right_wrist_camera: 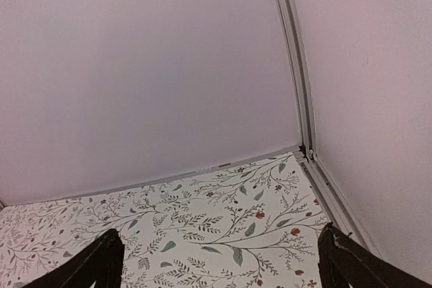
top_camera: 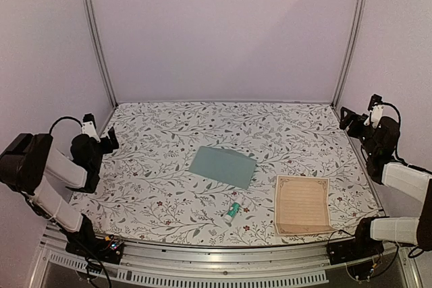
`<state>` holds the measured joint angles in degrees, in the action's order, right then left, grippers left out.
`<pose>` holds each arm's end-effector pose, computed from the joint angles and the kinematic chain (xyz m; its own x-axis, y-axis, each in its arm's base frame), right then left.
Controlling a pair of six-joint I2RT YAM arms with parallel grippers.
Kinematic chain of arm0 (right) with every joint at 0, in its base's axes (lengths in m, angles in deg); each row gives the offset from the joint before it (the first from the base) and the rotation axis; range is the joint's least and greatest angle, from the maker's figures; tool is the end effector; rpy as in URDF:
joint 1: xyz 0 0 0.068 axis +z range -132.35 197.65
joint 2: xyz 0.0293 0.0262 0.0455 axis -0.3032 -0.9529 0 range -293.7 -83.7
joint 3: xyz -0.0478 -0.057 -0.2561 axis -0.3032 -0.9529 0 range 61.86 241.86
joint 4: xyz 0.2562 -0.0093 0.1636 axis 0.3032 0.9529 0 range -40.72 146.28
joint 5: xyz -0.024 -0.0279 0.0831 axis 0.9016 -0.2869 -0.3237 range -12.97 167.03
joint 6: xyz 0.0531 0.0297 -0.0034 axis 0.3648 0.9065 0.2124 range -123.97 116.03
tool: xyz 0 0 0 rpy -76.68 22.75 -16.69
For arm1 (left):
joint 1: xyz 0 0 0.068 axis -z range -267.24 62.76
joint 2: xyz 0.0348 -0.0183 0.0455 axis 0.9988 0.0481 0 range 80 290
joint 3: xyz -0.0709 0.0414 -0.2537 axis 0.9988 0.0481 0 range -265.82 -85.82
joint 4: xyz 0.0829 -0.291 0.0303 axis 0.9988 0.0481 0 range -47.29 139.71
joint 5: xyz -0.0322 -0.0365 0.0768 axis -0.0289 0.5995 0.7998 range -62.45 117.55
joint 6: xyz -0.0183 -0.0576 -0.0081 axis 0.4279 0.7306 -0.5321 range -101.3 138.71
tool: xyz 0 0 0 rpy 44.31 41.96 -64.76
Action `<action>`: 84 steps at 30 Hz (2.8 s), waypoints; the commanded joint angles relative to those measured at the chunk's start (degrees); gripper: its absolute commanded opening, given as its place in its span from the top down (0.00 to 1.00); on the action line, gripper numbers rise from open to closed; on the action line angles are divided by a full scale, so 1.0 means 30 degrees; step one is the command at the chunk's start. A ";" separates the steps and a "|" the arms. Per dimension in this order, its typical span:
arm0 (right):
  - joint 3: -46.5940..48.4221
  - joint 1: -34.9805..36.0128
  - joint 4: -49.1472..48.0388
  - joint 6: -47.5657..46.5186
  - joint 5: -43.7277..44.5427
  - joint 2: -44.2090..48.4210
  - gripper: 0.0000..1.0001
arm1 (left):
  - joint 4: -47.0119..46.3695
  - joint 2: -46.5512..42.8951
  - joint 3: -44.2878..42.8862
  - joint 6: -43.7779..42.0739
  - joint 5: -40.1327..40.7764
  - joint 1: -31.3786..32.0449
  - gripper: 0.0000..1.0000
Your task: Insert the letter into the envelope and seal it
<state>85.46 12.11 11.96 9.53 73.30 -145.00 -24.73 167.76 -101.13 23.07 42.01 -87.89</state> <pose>0.2809 -0.0243 0.2088 0.0008 0.2339 -0.9723 0.0324 0.9717 0.2338 0.2722 0.0144 0.1021 -0.0675 -0.0745 -0.9949 -0.2656 0.9626 -0.0541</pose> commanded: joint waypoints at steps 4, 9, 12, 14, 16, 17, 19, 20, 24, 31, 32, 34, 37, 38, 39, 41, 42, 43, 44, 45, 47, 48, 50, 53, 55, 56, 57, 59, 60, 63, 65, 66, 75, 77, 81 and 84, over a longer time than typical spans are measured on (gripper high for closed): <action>0.1518 -0.0087 0.2291 0.0785 -0.0356 -0.0481 0.01 | -0.2295 0.0114 0.0414 -0.0700 0.1326 0.0694 0.05; 0.2466 -0.0087 0.4194 0.1232 -0.2879 -0.0438 0.01 | -0.2638 0.0115 0.0531 -0.0933 0.1530 0.0929 0.07; 0.3969 -0.0087 0.7046 0.1266 -0.3967 -0.0579 0.01 | -0.2964 0.0097 0.0706 -0.1054 0.1614 0.1027 0.07; 0.5226 -0.0061 0.9334 0.0955 -0.4725 -0.0906 0.01 | -0.3198 -0.0230 0.0784 -0.1385 0.1878 0.1172 0.08; 0.6107 0.0032 1.1303 0.0538 -0.5218 -0.1014 0.01 | -0.0077 -0.2163 -0.0029 -0.1424 0.2433 0.1601 0.08; 0.6384 0.0166 1.2064 0.0400 -0.5275 -0.1013 0.01 | 0.1266 -0.3222 -0.0361 -0.1424 0.2357 0.1644 0.08; 0.6588 0.0431 1.3327 0.0204 -0.5123 -0.0668 0.01 | 0.1811 -0.5229 -0.0318 -0.1424 0.2430 0.1711 0.06; 0.6583 0.0527 1.3847 0.0231 -0.5160 -0.0406 0.01 | 0.2029 -0.6100 -0.0218 -0.1351 0.2320 0.1750 0.04; 0.6661 0.0844 1.5288 0.0349 -0.5656 0.0536 0.01 | 0.5097 -0.8644 -0.0756 0.0654 0.0957 0.1743 0.02; 0.8100 0.4186 1.8457 0.0801 -0.4983 0.0355 0.01 | 0.8960 -0.8586 -0.3014 0.7018 -0.2886 0.1740 0.00; 0.8395 0.4853 1.8967 0.0693 -0.4659 0.0208 0.01 | 0.8818 -0.8121 -0.3202 0.7875 -0.4204 0.1663 0.00; 0.9010 0.6046 2.0129 0.0248 -0.3855 -0.0242 0.01 | 0.6978 -0.6935 -0.3140 0.9155 -0.8067 0.1572 0.00; 1.0039 0.7300 2.1847 -0.0622 -0.2794 -0.1355 0.01 | 0.6137 -0.4857 -0.3975 1.0414 -1.1705 0.1627 0.00; 1.0399 0.7634 2.2500 -0.0821 -0.2368 -0.1858 0.01 | 0.6400 -0.4292 -0.4428 1.0430 -1.2396 0.1787 0.00; 1.0747 0.7954 2.2989 -0.0965 -0.2069 -0.2147 0.01 | 0.6880 -0.3822 -0.4862 1.0359 -1.2772 0.2045 0.00; 1.1293 0.8682 2.3812 -0.1342 -0.1498 -0.2721 0.01 | 0.7662 -0.3287 -0.5454 0.9673 -1.2872 0.2986 0.01; 1.1649 0.9062 2.4193 -0.1545 -0.1429 -0.3233 0.01 | 0.7964 -0.3114 -0.5675 0.9217 -1.2755 0.3648 0.02; 1.1962 0.9491 2.4702 -0.1761 -0.1425 -0.3582 0.01 | 0.8368 -0.2935 -0.5941 0.8669 -1.2542 0.4325 0.02; 1.2258 0.9936 2.5223 -0.2080 -0.1211 -0.4080 0.01 | 0.8949 -0.2762 -0.6267 0.8154 -1.2322 0.5090 0.02; 1.2467 1.0453 2.5691 -0.2263 -0.1024 -0.4765 0.01 | 0.9308 -0.2572 -0.6557 0.7411 -1.2144 0.5805 0.03; 1.2785 1.1363 2.6412 -0.2643 -0.0653 -0.5694 0.01 | 0.9741 -0.2196 -0.6947 0.6690 -1.1882 0.7013 0.03; 1.2917 1.1646 2.6775 -0.2791 -0.0493 -0.6351 0.01 | 0.9725 -0.2047 -0.7017 0.6533 -1.1877 0.7525 0.04; 1.3224 1.2079 2.7175 -0.3160 -0.0344 -0.7199 0.01 | 0.9621 -0.1783 -0.7081 0.6436 -1.2206 0.8001 0.05; 1.3503 1.2531 2.7509 -0.3952 -0.0266 -0.8057 0.01 | 0.9871 -0.1903 -0.7203 0.6225 -1.2494 0.8544 0.06; 1.3518 1.2769 2.7333 -0.4266 0.0323 -0.8155 0.01 | 1.0114 -0.2081 -0.7190 0.5824 -1.2170 0.8993 0.06; 1.3368 1.2884 2.7171 -0.4858 0.0629 -0.8130 0.01 | 1.0241 -0.2188 -0.7185 0.5740 -1.2103 0.9098 0.06; 1.3078 1.3019 2.7022 -0.5613 0.0851 -0.8084 0.01 | 1.0323 -0.2270 -0.7170 0.5745 -1.2128 0.9170 0.06; 1.2604 1.3213 2.6808 -0.6869 0.1067 -0.7936 0.01 | 1.0441 -0.2405 -0.7077 0.5538 -1.2240 0.9337 0.06; 1.2404 1.3240 2.6772 -0.7692 0.1114 -0.7893 0.01 | 1.0465 -0.2495 -0.7043 0.5467 -1.2141 0.9437 0.06; 1.2127 1.3272 2.7039 -0.8873 0.1448 -0.7774 0.01 | 1.0468 -0.2501 -0.6924 0.5382 -1.2038 0.9599 0.06; 1.2130 1.3298 2.7355 -0.9501 0.1827 -0.7731 0.01 | 1.0551 -0.2455 -0.6936 0.5302 -1.2092 0.9699 0.06; 1.2191 1.3316 2.7598 -0.9786 0.1828 -0.7697 0.01 | 1.0555 -0.2428 -0.6908 0.5283 -1.2101 0.9728 0.06; 1.1996 1.4078 2.9107 -1.1457 0.1699 -0.8400 0.01 | 1.0785 -0.2475 -0.6908 0.4981 -1.1728 0.9995 0.06; 1.1597 1.4118 2.9020 -1.1847 0.1543 -0.8481 0.01 | 1.0746 -0.2511 -0.6882 0.4945 -1.1676 1.0005 0.06; 1.1052 1.4195 2.8732 -1.2351 0.0773 -0.8276 0.01 | 1.0726 -0.2426 -0.6921 0.4872 -1.1640 1.0012 0.06; 1.0477 1.4358 2.8177 -1.2662 0.0665 -0.8443 0.01 | 1.0732 -0.2301 -0.7036 0.4845 -1.1671 1.0025 0.06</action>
<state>118.97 54.27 97.79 -25.99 77.23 -169.41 7.11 161.23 -121.56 38.58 6.60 -58.64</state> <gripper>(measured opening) 0.987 0.939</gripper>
